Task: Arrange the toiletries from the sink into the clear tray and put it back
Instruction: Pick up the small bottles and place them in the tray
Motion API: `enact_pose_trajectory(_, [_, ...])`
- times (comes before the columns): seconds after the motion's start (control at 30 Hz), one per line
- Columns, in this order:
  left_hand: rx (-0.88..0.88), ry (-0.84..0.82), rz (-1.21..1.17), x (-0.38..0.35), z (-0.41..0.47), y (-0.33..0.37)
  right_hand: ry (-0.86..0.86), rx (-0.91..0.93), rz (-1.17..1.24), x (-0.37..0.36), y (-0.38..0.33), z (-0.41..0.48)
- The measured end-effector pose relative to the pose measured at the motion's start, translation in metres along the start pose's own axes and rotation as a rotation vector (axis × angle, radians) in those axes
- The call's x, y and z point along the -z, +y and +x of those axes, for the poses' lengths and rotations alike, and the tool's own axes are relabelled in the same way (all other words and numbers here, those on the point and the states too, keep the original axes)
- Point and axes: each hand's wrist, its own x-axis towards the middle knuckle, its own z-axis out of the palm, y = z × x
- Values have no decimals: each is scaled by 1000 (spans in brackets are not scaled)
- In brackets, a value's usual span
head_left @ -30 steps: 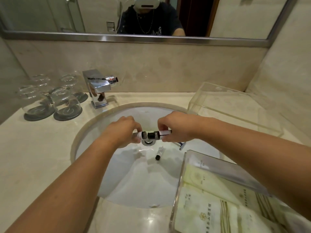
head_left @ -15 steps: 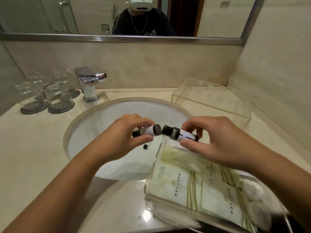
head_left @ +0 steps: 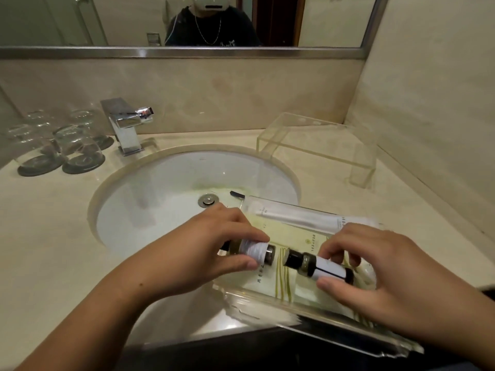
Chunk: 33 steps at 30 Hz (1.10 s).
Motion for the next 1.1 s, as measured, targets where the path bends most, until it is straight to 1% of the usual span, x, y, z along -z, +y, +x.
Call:
enact_pose_trajectory(0.1, [-11, -41, 7, -4, -1, 3, -41, -23, -6, -9, 1, -4])
enact_pose_trajectory(0.47, [0, -62, -53, -3, -10, 8, -137, -41, -33, -18, 2, -7])
enact_pose_trajectory(1.1, [63, -114, -186, 4, -14, 13, -184, 20, 12, -8, 2, -7])
